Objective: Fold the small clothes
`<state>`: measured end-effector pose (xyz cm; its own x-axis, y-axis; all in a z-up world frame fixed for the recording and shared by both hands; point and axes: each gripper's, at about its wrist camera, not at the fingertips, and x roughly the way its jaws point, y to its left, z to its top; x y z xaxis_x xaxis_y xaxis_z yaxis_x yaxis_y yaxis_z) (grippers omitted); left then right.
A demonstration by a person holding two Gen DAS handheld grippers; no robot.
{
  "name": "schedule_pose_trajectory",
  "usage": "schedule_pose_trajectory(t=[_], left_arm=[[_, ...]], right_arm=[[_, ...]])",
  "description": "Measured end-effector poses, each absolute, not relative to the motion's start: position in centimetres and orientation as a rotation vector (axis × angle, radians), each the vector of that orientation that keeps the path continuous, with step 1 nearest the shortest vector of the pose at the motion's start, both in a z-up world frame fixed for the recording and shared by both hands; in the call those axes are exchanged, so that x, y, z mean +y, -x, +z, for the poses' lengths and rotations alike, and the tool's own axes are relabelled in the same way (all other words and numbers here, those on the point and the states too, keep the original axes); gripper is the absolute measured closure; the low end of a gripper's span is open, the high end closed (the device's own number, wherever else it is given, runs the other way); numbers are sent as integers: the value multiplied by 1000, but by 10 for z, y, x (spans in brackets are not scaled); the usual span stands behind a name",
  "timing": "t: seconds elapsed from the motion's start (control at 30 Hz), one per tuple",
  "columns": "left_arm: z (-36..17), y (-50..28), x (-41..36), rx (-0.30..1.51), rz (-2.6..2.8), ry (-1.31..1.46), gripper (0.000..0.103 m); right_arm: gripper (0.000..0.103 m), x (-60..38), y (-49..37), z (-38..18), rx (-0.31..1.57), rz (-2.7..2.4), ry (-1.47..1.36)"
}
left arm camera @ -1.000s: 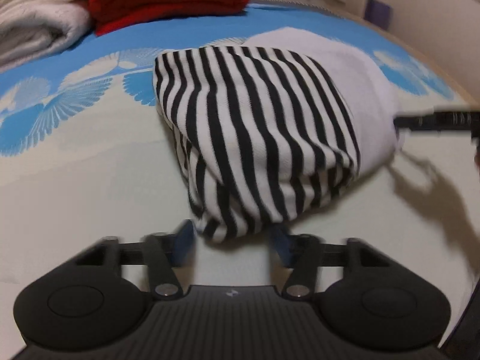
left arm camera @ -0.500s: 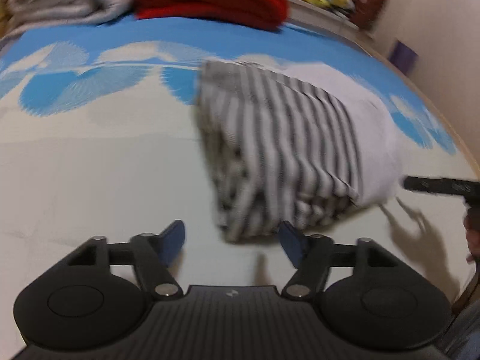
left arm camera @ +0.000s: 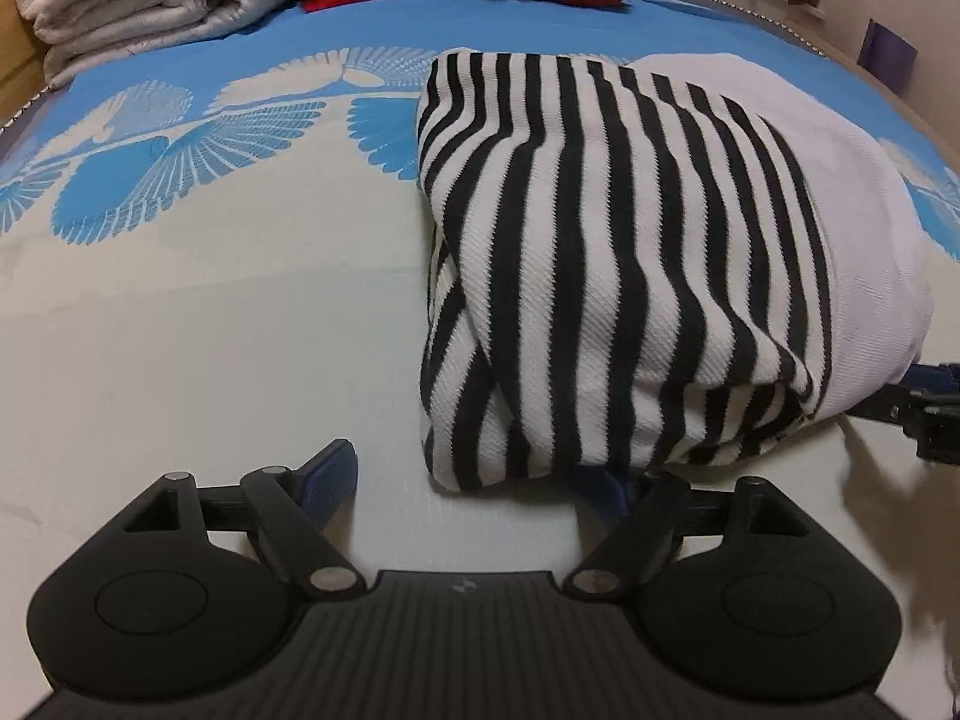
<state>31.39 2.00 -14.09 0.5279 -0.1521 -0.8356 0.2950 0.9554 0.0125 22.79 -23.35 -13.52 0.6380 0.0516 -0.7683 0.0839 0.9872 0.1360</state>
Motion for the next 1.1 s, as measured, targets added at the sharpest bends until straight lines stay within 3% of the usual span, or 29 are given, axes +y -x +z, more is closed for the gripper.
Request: schedule_pose_trajectory(t=[0.23, 0.3, 0.33, 0.43, 0.5, 0.6, 0.8, 1.1], left_arm=[[-103, -250, 31, 945, -241, -106, 17], [-79, -223, 32, 884, -217, -83, 12], [-68, -208, 33, 854, -205, -73, 0], [-49, -164, 43, 778, -168, -30, 0], [-44, -148, 51, 767, -181, 16, 0], [-39, -118, 56, 738, -186, 14, 0], [-63, -121, 57, 727, -188, -42, 0], [-69, -119, 51, 689, -173, -133, 0]], right_arm=[[46, -239, -199, -107, 883, -31, -191], [37, -229, -179, -87, 812, -26, -133], [33, -222, -163, -78, 752, -45, -97], [27, -204, -119, -61, 621, -103, -42], [15, -194, -88, -57, 546, -114, -34], [9, -183, -52, -62, 497, -109, -19], [9, -159, -38, -72, 431, -111, 90], [9, -160, -53, -87, 487, -145, 116]])
